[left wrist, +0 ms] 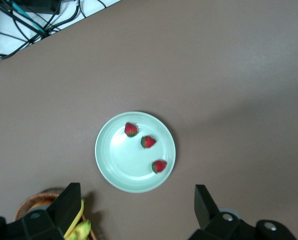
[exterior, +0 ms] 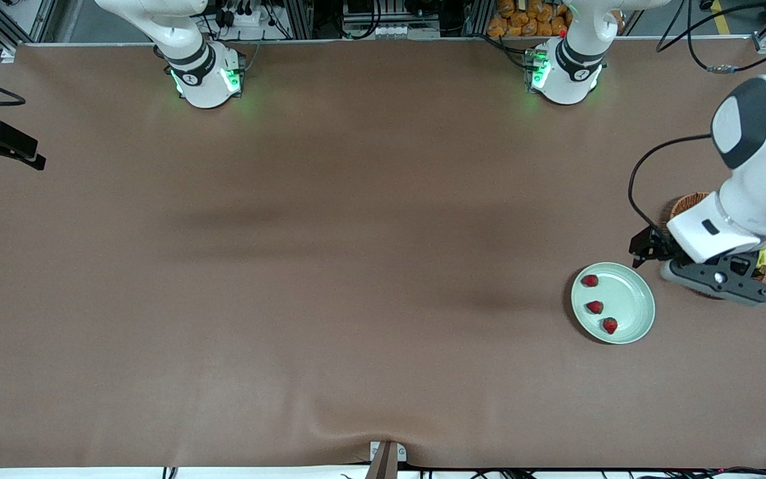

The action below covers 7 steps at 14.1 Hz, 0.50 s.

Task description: Collect all strawberries into plate

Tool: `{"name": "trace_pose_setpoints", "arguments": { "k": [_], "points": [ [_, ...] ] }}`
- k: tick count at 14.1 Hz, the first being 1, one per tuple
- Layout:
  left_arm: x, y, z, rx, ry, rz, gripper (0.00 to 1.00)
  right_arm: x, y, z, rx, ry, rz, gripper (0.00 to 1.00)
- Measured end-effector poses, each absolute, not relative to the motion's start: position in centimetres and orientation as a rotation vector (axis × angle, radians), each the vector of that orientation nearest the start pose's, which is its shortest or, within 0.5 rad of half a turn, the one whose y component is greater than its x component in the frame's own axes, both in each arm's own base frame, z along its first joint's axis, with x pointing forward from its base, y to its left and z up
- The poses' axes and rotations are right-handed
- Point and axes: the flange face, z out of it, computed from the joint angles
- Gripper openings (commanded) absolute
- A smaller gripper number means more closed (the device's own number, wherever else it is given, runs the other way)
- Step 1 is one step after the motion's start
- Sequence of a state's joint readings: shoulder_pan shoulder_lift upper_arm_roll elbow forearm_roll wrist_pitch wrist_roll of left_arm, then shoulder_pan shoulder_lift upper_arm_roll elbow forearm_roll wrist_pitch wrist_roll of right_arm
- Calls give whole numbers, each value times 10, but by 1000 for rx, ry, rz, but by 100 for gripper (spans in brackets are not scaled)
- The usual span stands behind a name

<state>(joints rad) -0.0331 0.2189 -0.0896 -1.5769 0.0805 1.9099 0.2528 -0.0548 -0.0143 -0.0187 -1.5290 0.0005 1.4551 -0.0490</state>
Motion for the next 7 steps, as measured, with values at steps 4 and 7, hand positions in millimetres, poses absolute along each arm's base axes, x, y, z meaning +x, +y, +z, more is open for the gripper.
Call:
{"name": "trace_pose_setpoints", "arguments": {
  "k": [4, 7],
  "points": [
    [605, -42, 564, -3025, 498, -57, 100, 537, -38, 642, -3136, 33, 93, 100],
    [569, -28, 615, -3034, 394, -75, 100, 537, -37, 642, -3136, 31, 93, 100]
  ]
}}
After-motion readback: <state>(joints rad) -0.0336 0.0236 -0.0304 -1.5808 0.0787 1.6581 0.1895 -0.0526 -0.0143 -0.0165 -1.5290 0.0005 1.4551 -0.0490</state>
